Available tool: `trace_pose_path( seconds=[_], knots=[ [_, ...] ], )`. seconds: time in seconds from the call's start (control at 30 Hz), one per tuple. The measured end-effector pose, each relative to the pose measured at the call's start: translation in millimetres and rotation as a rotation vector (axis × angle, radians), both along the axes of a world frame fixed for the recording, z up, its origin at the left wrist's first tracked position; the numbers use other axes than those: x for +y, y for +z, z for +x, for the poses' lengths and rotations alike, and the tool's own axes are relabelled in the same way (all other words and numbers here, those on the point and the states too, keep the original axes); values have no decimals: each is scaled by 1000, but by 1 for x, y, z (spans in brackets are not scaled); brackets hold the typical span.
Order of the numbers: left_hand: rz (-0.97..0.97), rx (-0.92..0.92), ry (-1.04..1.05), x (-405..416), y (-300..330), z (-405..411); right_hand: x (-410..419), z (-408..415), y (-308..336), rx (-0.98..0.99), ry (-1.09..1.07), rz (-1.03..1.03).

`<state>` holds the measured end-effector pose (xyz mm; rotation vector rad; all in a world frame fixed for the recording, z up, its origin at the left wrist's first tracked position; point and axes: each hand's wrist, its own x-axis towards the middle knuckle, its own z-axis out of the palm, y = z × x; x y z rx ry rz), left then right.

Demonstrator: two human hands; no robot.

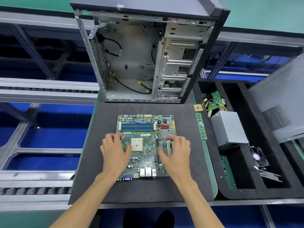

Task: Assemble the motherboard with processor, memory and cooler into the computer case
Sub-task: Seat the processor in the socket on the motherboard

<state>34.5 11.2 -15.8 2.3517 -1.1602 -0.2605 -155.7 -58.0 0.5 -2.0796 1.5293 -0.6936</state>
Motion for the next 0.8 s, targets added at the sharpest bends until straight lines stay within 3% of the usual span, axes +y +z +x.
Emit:
trace_pose_path(
  seconds=[0.13, 0.27, 0.47, 0.63, 0.8],
  knots=[
    [-7, 27, -132, -5, -1, -10, -4, 41, -7, 143, 278, 30],
    [19, -17, -162, -2, -9, -13, -2, 48, -23, 304, 282, 21],
    [9, -41, -172, 1, -11, -11, -5, 48, -25, 242, 221, -73],
    [1, -45, -198, 3, -11, -8, -24, 53, -18, 11, 154, -218],
    [19, -41, -184, -1, -8, -7, -49, 65, -9, 40, 161, -112]
  ],
)
